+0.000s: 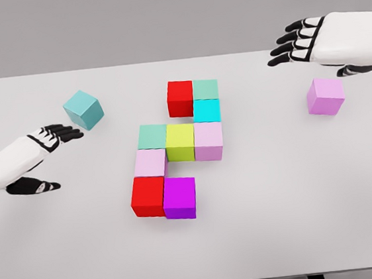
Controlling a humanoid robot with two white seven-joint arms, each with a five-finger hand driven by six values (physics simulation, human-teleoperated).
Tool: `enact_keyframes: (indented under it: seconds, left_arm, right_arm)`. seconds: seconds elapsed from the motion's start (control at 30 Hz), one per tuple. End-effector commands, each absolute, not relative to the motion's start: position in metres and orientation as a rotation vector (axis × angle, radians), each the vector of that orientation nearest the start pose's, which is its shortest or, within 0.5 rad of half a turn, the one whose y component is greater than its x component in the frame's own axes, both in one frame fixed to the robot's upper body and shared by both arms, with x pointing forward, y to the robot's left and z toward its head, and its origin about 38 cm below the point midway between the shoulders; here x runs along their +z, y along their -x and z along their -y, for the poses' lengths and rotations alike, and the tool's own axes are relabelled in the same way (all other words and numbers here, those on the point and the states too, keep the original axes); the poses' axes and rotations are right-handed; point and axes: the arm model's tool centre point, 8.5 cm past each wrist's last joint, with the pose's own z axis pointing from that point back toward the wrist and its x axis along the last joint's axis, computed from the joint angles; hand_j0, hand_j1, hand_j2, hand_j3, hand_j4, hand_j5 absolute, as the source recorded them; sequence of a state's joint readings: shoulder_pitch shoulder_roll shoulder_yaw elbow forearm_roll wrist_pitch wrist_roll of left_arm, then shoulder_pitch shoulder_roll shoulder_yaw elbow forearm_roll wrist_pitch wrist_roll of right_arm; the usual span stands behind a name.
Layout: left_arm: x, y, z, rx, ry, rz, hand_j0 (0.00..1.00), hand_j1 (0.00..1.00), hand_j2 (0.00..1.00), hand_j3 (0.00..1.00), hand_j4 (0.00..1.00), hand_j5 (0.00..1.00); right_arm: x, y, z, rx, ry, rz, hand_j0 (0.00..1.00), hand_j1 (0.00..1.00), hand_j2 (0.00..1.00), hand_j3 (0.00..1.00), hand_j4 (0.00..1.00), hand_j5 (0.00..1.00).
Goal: Assemble the squares on the desktop into the number 2
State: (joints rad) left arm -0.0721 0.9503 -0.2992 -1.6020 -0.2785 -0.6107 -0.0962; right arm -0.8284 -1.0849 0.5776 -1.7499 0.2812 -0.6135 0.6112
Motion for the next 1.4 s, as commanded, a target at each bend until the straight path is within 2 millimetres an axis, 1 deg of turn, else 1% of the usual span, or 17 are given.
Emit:
enact_keyframes:
  seconds: [0.0, 0.1, 0.2, 0.27, 0.3, 0.37, 0.4, 0.43, 0.5, 0.53, 0.63, 0.7, 0.8, 0.93, 1.03, 1.2, 1.37]
  left_arm:
    - [0.169, -0.343, -0.367, -1.591, -0.385, 1.691, 1.0, 1.0, 1.0, 1.0, 1.0, 1.0]
    - [0.171, -0.344, -0.369, -1.59, -0.396, 1.69, 1.0, 1.0, 1.0, 1.0, 1.0, 1.0]
    - [0.172, -0.356, -0.392, -1.527, -0.468, 1.667, 1.0, 1.0, 1.0, 1.0, 1.0, 1.0]
    - [0.19, -0.369, -0.4, -1.541, -0.53, 1.67, 1.0, 1.0, 1.0, 1.0, 1.0, 1.0]
    - [0.202, -0.379, -0.398, -1.606, -0.536, 1.639, 1.0, 1.0, 1.0, 1.0, 1.0, 1.0]
    - [0.211, -0.395, -0.4, -1.748, -0.499, 1.48, 1.0, 1.0, 1.0, 1.0, 1.0, 1.0]
    - [0.217, -0.408, -0.399, -1.872, -0.469, 1.326, 1.0, 1.0, 1.0, 1.0, 1.0, 1.0]
    - [0.218, -0.416, -0.397, -1.899, -0.46, 1.293, 1.0, 1.0, 1.0, 1.0, 1.0, 1.0]
    - [0.213, -0.455, -0.381, -1.94, -0.463, 1.226, 1.0, 1.0, 1.0, 1.0, 1.0, 1.0]
    - [0.209, -0.466, -0.375, -1.949, -0.454, 1.204, 1.0, 1.0, 1.0, 1.0, 1.0, 1.0]
    - [0.19, -0.493, -0.358, -1.971, -0.409, 1.12, 1.0, 1.0, 1.0, 1.0, 1.0, 1.0]
    - [0.191, -0.509, -0.35, -1.968, -0.403, 1.1, 1.0, 1.0, 1.0, 1.0, 1.0, 1.0]
    - [0.196, -0.517, -0.343, -1.971, -0.41, 1.104, 1.0, 1.0, 1.0, 1.0, 1.0, 1.0]
    - [0.198, -0.529, -0.337, -1.974, -0.434, 1.077, 1.0, 1.0, 1.0, 1.0, 1.0, 1.0]
    - [0.203, -0.535, -0.331, -1.983, -0.451, 1.076, 1.0, 1.0, 1.0, 1.0, 1.0, 1.0]
    - [0.201, -0.546, -0.319, -1.988, -0.457, 1.049, 1.0, 1.0, 1.0, 1.0, 1.0, 1.0]
    - [0.204, -0.555, -0.323, -1.964, -0.47, 1.019, 1.0, 1.0, 1.0, 1.0, 1.0, 1.0]
  right_arm:
    - [0.363, -0.39, 0.311, -2.842, -0.831, -1.754, 1.0, 1.0, 1.0, 1.0, 1.0, 1.0]
    - [0.368, -0.388, 0.321, -2.86, -0.875, -1.725, 1.0, 1.0, 1.0, 1.0, 1.0, 1.0]
    - [0.368, -0.388, 0.337, -2.914, -0.919, -1.689, 1.0, 1.0, 1.0, 1.0, 1.0, 1.0]
    - [0.354, -0.404, 0.357, -2.994, -1.009, -1.623, 1.0, 1.0, 1.0, 1.0, 1.0, 1.0]
    - [0.345, -0.415, 0.357, -3.008, -1.068, -1.555, 1.0, 1.0, 1.0, 1.0, 1.0, 1.0]
    - [0.327, -0.434, 0.35, -3.026, -1.12, -1.481, 1.0, 1.0, 1.0, 1.0, 1.0, 1.0]
    - [0.316, -0.443, 0.349, -3.052, -1.127, -1.458, 1.0, 1.0, 1.0, 1.0, 1.0, 1.0]
    - [0.313, -0.446, 0.35, -3.067, -1.13, -1.441, 1.0, 1.0, 1.0, 1.0, 1.0, 1.0]
    - [0.292, -0.462, 0.346, -3.127, -1.132, -1.338, 1.0, 1.0, 1.0, 1.0, 1.0, 1.0]
    - [0.287, -0.466, 0.346, -3.136, -1.141, -1.314, 1.0, 1.0, 1.0, 1.0, 1.0, 1.0]
    - [0.274, -0.465, 0.343, -3.166, -1.102, -1.252, 1.0, 1.0, 1.0, 1.0, 1.0, 1.0]
    - [0.264, -0.463, 0.34, -3.184, -1.083, -1.169, 1.0, 1.0, 1.0, 1.0, 1.0, 1.0]
    - [0.263, -0.464, 0.346, -3.195, -1.112, -1.124, 1.0, 1.0, 1.0, 1.0, 1.0, 1.0]
    - [0.255, -0.465, 0.344, -3.204, -1.106, -1.043, 1.0, 1.0, 1.0, 1.0, 1.0, 1.0]
    - [0.256, -0.466, 0.344, -3.199, -1.113, -1.035, 1.0, 1.0, 1.0, 1.0, 1.0, 1.0]
    - [0.24, -0.473, 0.347, -3.247, -1.097, -0.944, 1.0, 1.0, 1.0, 1.0, 1.0, 1.0]
    - [0.226, -0.472, 0.351, -3.287, -1.06, -0.888, 1.0, 1.0, 1.0, 1.0, 1.0, 1.0]
